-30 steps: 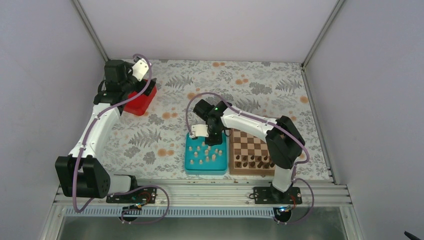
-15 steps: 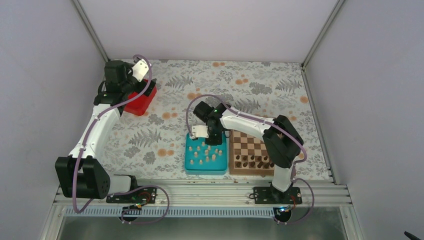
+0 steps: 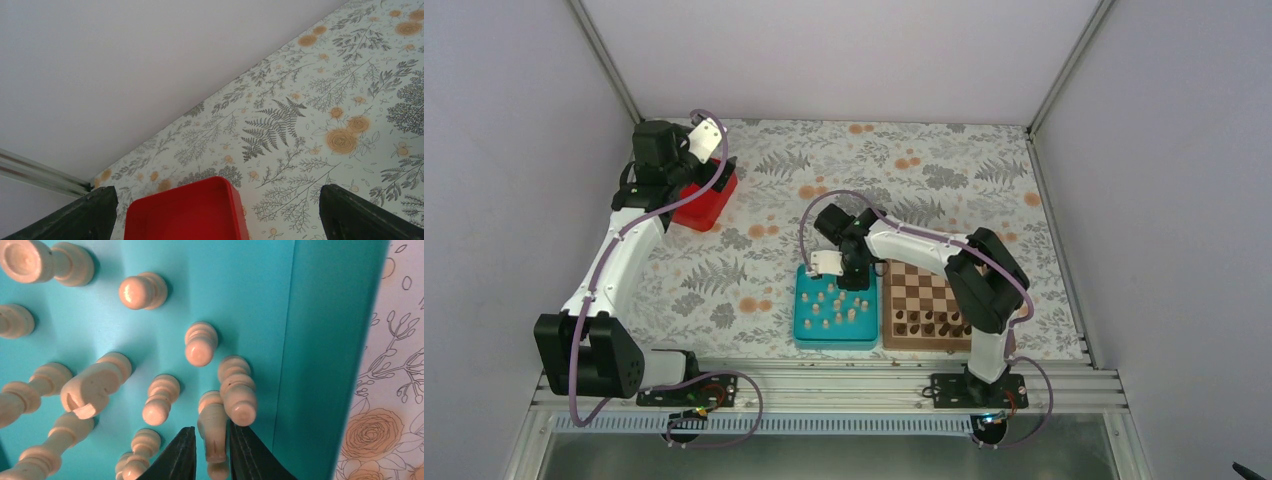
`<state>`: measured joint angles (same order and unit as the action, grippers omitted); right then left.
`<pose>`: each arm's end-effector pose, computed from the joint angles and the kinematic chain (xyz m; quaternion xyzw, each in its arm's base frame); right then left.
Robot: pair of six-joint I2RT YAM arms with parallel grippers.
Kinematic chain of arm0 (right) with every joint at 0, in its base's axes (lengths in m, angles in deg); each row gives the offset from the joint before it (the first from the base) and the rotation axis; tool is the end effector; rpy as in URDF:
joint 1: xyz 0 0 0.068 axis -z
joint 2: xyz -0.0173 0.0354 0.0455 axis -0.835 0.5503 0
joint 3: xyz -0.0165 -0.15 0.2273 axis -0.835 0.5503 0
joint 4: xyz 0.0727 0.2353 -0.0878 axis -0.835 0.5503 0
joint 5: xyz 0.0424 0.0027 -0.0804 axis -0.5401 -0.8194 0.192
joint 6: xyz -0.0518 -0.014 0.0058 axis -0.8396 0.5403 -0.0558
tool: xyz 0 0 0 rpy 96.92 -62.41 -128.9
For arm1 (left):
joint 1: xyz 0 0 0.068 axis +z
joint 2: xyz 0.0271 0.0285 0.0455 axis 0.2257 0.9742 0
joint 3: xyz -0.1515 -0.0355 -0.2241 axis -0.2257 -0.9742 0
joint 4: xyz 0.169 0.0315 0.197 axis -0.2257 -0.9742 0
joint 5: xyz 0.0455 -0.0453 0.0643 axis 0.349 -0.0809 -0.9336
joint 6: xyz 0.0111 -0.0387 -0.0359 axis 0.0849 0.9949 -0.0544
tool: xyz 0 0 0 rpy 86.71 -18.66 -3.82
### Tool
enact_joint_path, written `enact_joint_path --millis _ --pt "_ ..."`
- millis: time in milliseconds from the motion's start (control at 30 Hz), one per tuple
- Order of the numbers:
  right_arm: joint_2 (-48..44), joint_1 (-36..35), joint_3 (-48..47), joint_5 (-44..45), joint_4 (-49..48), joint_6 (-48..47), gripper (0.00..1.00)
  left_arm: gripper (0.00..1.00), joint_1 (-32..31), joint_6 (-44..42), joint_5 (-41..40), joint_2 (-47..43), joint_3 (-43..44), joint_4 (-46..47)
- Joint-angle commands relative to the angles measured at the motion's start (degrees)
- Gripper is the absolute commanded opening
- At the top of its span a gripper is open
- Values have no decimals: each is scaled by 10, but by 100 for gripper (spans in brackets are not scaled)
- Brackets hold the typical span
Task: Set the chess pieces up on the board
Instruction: Pick up the chess piece from the storage box, then place the chess piece on the chessboard.
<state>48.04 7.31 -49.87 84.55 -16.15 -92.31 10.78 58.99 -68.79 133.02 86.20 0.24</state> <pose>0.2282 0.2675 0.1764 -0.7072 0.7042 0.0235 0.0587 0.3003 -0.0195 0.3414 0.2819 0.7946 0.0327 0.5367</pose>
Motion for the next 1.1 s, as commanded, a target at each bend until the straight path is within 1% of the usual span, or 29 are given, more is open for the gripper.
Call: enact_joint_path --millis 0,200,400,500,667,800,900,1067 --pt "2 8 9 -15 -14 3 20 100 2 -1 3 -4 0 6" --pt "5 10 16 -29 -28 5 19 100 2 -3 4 -6 1 4" --pt "-4 16 9 -44 -26 12 5 100 2 -1 6 -9 -2 5" --pt "-27 22 1 -58 -1 18 4 100 2 -2 7 -11 0 3" --pt "-96 37 -8 -77 42 31 4 100 1 -5 11 -14 -1 0" --pt "-152 74 -49 -119 90 27 4 100 2 -6 15 -11 2 0" --pt "-173 115 -65 -112 110 13 4 100 1 -4 20 -7 8 -2" --pt "-175 213 -50 -87 108 -24 4 100 2 -2 19 -6 11 -1"
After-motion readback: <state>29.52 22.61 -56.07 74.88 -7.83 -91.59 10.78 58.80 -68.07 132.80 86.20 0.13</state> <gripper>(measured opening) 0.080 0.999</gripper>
